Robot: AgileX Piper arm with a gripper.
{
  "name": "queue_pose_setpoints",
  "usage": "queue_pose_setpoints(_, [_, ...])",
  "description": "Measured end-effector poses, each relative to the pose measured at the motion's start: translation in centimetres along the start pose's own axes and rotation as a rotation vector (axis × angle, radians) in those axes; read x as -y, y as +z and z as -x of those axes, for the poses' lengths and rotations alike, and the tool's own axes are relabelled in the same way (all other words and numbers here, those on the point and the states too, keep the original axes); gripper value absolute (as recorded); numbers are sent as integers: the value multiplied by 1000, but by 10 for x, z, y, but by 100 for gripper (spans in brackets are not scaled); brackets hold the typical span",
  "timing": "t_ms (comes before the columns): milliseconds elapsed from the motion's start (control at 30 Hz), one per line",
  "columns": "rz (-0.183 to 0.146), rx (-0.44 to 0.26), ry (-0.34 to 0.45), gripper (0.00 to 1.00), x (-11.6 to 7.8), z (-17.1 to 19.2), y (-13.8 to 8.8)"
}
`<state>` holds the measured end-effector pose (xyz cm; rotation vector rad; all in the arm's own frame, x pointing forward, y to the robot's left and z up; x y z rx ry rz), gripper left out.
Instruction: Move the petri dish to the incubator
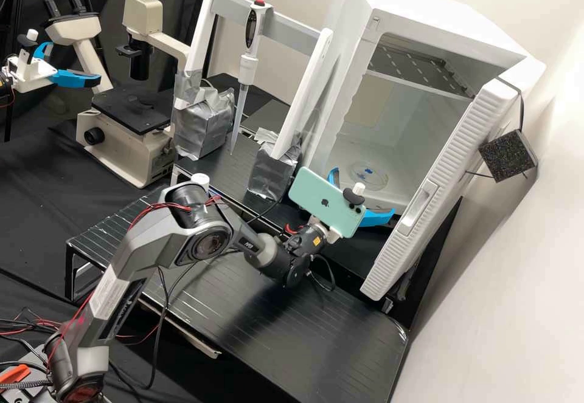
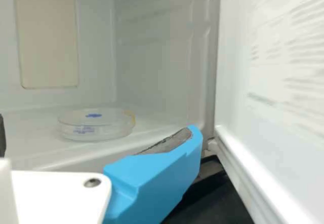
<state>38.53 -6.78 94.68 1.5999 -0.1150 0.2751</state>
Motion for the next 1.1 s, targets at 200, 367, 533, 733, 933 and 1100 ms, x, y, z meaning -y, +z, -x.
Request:
queue_pose_setpoints(200, [-15, 18, 39, 100, -14, 49, -5])
queue_pose_setpoints(367, [-21, 31, 14, 100, -16, 91, -30])
queue_pose_setpoints(533, [-26, 9, 23, 100, -9, 140, -69])
queue_pose_setpoints(733, [-48, -114, 40, 100, 14, 178, -115])
queue_pose_setpoints(933, [-118, -139, -8, 100, 42, 194, -131])
queue_pose_setpoints(1100, [-158, -146, -67, 100, 59, 200, -137])
